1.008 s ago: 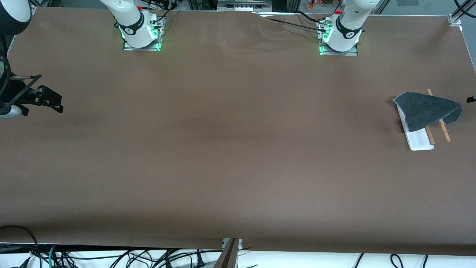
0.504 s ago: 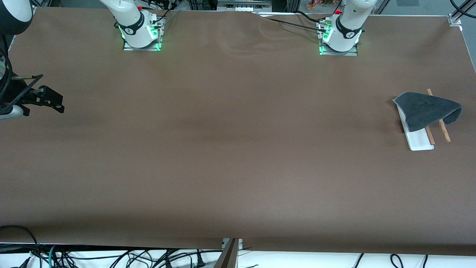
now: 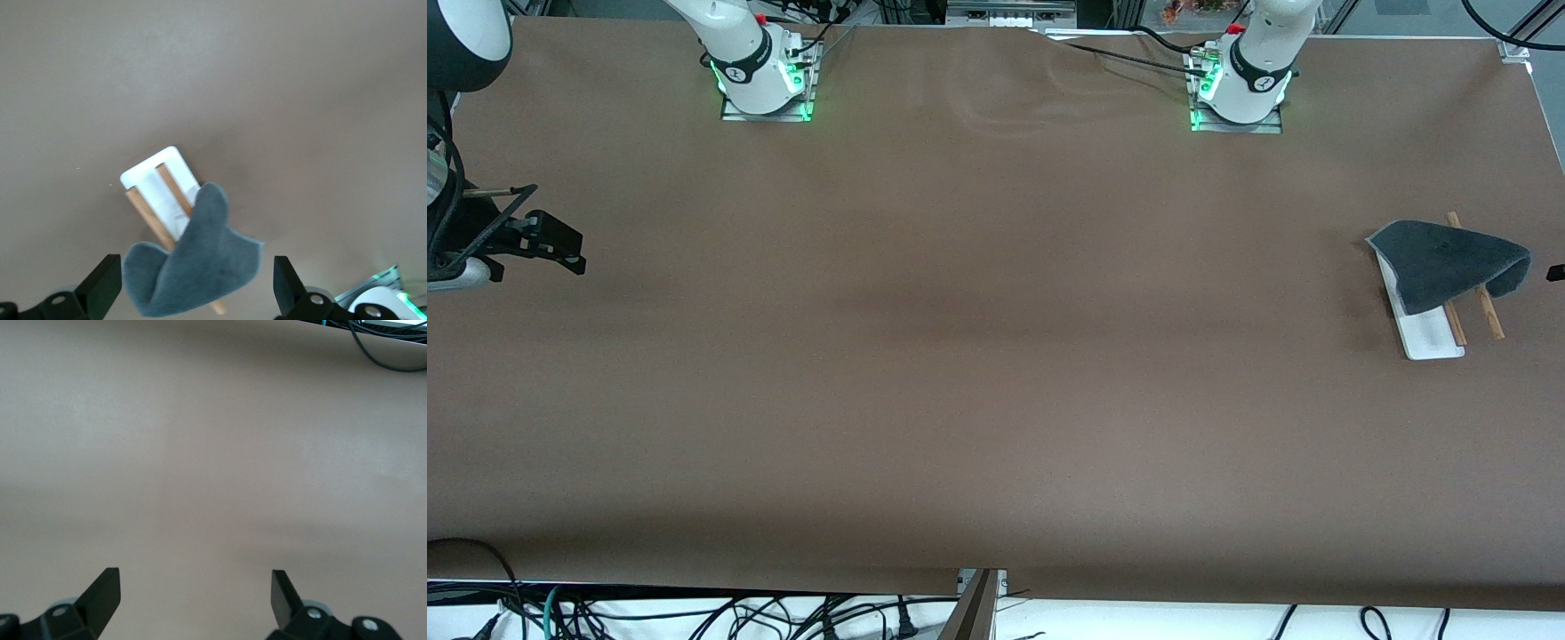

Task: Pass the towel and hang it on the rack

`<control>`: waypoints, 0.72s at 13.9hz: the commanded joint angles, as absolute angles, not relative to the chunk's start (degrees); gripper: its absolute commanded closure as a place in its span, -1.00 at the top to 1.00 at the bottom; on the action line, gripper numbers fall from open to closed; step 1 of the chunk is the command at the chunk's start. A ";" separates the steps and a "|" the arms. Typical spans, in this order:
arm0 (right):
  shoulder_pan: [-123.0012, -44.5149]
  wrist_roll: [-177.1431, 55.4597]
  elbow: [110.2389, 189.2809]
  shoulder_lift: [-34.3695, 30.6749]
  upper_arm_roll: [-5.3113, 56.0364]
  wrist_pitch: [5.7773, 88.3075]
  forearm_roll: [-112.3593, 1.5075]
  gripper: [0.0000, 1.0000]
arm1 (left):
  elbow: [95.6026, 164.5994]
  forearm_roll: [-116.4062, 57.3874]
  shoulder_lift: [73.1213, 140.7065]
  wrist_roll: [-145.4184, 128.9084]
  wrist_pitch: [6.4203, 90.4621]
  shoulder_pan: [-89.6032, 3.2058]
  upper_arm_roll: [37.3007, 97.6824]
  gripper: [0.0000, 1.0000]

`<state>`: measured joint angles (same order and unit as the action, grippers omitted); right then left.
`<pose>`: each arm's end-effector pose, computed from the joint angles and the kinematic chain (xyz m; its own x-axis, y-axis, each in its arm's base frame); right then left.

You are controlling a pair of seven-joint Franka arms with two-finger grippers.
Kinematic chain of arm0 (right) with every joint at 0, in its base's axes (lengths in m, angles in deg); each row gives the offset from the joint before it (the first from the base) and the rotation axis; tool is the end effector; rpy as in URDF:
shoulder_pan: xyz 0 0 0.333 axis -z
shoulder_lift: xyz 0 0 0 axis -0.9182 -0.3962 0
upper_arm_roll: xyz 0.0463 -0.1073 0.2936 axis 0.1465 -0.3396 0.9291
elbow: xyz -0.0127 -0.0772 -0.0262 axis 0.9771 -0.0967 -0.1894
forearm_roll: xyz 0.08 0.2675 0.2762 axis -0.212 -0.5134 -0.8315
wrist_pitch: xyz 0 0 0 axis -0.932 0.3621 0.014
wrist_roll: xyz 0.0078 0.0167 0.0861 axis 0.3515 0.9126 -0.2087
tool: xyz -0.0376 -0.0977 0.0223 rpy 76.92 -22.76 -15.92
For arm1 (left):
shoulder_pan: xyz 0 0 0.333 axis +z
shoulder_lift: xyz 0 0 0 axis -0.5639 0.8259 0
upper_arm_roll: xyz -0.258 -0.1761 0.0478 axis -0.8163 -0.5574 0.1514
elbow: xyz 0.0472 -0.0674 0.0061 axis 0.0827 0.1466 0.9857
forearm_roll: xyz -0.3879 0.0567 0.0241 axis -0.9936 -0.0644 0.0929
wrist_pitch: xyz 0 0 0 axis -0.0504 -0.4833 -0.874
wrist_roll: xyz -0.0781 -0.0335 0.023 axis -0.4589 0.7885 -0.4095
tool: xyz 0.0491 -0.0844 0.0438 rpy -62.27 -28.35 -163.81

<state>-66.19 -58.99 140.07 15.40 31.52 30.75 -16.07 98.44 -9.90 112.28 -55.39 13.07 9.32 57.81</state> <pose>0.6015 -0.0017 0.5832 0.9897 0.1303 0.0590 0.1276 -0.9907 0.0480 0.6134 0.2771 0.4831 0.9048 -0.4000 -0.1465 -0.3681 -0.9072 0.2036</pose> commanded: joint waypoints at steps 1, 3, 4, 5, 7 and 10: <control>-65.78 -59.55 138.80 15.03 31.95 30.56 -16.12 1.00 | 102.00 -9.09 107.06 -45.60 11.78 3.05 58.83 1.00; -65.78 -59.37 138.80 14.94 32.04 30.56 -16.21 1.00 | 105.95 -11.45 103.37 -38.03 12.22 -0.29 58.83 1.00; -65.69 -59.28 138.80 14.94 31.96 30.56 -16.21 1.00 | 108.32 -12.77 100.92 -34.60 12.57 -1.53 59.01 1.00; -65.69 -59.28 138.80 14.94 31.95 30.56 -16.29 1.00 | 110.70 -13.48 98.63 -32.13 13.19 -2.59 59.01 1.00; -65.69 -59.28 138.80 14.94 31.95 30.56 -16.29 1.00 | 116.75 -16.54 93.53 -29.31 16.60 -4.34 60.49 1.00; -65.78 -59.19 138.72 14.94 32.04 30.65 -16.21 1.00 | 125.20 -20.42 86.67 -28.07 21.44 -13.81 70.40 1.00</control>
<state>-66.18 -59.03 140.04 15.38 31.52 30.80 -16.08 116.62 -17.84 93.69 -28.85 17.53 -8.58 63.87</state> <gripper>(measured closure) 0.000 0.000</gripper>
